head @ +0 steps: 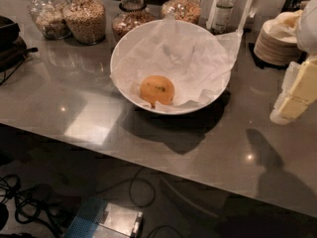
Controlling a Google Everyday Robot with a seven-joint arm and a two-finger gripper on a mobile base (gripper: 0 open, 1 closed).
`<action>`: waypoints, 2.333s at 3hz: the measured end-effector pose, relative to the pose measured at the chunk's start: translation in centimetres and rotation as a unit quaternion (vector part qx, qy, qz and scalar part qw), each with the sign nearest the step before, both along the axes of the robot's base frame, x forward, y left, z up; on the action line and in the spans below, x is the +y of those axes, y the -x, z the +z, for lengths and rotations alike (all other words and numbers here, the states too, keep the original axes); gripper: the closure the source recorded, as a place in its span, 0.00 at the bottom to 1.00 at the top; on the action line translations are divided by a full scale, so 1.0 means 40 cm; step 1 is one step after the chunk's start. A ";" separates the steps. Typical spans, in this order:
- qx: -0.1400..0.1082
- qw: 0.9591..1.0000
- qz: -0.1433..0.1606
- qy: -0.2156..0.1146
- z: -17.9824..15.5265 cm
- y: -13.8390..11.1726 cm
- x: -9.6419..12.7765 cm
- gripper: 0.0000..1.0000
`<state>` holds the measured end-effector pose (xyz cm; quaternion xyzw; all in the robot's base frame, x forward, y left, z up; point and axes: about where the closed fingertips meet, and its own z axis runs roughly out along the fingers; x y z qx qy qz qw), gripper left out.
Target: Pick orange from white bowl
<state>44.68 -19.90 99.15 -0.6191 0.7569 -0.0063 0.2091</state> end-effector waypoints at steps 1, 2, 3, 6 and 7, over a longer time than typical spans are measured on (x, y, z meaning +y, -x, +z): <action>-0.051 0.989 0.103 -0.087 0.086 -0.083 0.096 0.00; -0.091 0.956 0.212 -0.182 0.218 -0.116 0.240 0.00; -0.134 0.913 0.274 -0.271 0.386 -0.102 0.387 0.00; -0.149 0.916 0.257 -0.270 0.360 -0.117 0.457 0.00; -0.134 0.911 0.272 -0.279 0.235 -0.180 0.592 0.00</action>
Offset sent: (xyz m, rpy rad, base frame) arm 0.0298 0.1697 0.2485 0.7808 -0.4086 0.7646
